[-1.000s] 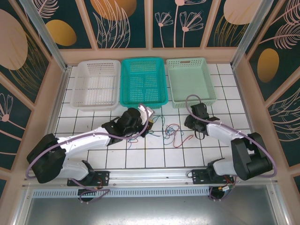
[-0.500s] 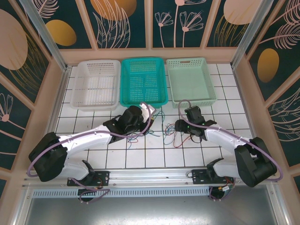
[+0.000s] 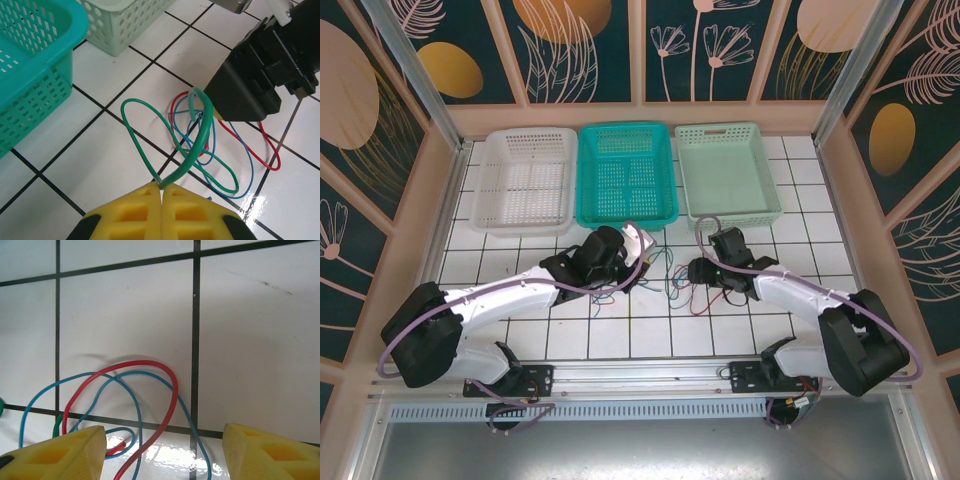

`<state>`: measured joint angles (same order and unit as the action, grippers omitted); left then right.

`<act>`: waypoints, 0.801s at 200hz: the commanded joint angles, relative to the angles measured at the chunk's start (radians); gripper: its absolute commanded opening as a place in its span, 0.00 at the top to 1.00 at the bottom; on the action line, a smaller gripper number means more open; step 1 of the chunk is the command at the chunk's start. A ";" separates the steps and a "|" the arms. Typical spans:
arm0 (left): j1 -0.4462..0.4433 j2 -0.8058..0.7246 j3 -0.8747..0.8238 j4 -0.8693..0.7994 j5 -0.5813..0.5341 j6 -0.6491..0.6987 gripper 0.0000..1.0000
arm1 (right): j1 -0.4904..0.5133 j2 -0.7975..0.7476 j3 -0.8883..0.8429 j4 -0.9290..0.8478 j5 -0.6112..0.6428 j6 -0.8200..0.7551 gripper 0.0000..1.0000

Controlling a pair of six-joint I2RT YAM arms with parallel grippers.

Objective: Untangle the cables

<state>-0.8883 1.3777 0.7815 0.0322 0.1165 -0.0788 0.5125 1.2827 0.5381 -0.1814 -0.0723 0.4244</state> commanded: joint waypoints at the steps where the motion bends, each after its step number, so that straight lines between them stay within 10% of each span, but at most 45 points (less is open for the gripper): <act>1: 0.006 -0.053 -0.020 -0.017 0.037 0.004 0.98 | 0.001 0.021 0.002 0.014 0.014 -0.003 0.36; 160: 0.006 -0.280 -0.098 -0.060 0.013 -0.109 0.98 | -0.080 0.097 0.028 0.067 0.109 0.056 0.37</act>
<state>-0.8883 1.1519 0.6785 -0.0341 0.1799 -0.1726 0.4507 1.3941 0.5697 -0.1349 -0.0528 0.4774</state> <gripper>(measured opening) 0.052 0.625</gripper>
